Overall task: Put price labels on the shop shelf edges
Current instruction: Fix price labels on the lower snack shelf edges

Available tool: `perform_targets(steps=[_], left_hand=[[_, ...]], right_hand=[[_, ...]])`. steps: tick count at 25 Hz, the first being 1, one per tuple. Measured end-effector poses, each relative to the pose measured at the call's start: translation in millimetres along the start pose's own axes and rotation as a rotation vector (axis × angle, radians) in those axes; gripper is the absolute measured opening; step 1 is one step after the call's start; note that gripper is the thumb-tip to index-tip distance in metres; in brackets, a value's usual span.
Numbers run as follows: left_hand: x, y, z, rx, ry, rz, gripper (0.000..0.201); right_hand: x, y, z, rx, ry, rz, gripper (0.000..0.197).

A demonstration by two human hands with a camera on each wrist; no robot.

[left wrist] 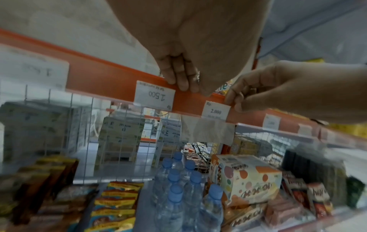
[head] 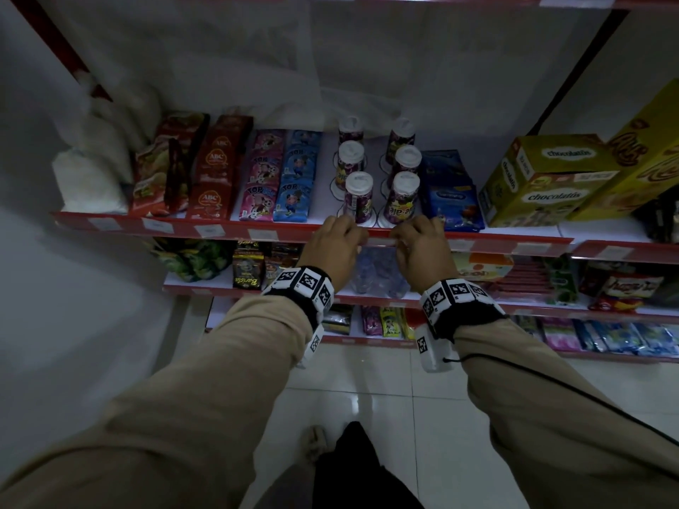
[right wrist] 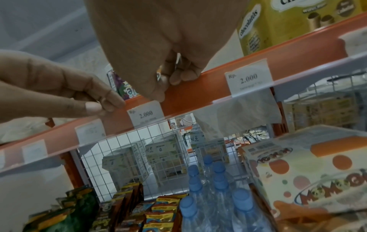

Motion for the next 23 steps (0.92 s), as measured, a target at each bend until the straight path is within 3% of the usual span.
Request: perform_targets(steps=[5, 10, 18, 23], left_hand=[[-7, 2, 11, -0.057, 0.032, -0.162, 0.043], [-33, 13, 24, -0.026, 0.066, -0.213, 0.038], [-77, 19, 38, 0.0, 0.031, -0.22, 0.035], [-88, 17, 35, 0.014, -0.048, -0.167, 0.035]], right_hand=[[-7, 0, 4, 0.093, -0.072, -0.087, 0.025], [-35, -3, -2, 0.14, -0.014, -0.035, 0.029], [-90, -25, -17, -0.002, 0.014, 0.084, 0.029], [-113, -32, -21, 0.026, 0.114, 0.091, 0.025]])
Point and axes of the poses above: each hand's wrist, its own z-axis away from the middle knuckle, its own y-axis out of the back of the hand, x = y × z, the point moved 3 cm from there along -z, towards the middle knuckle, and after that the axes turned 6 degrees about -x, right-handed, at the moved point
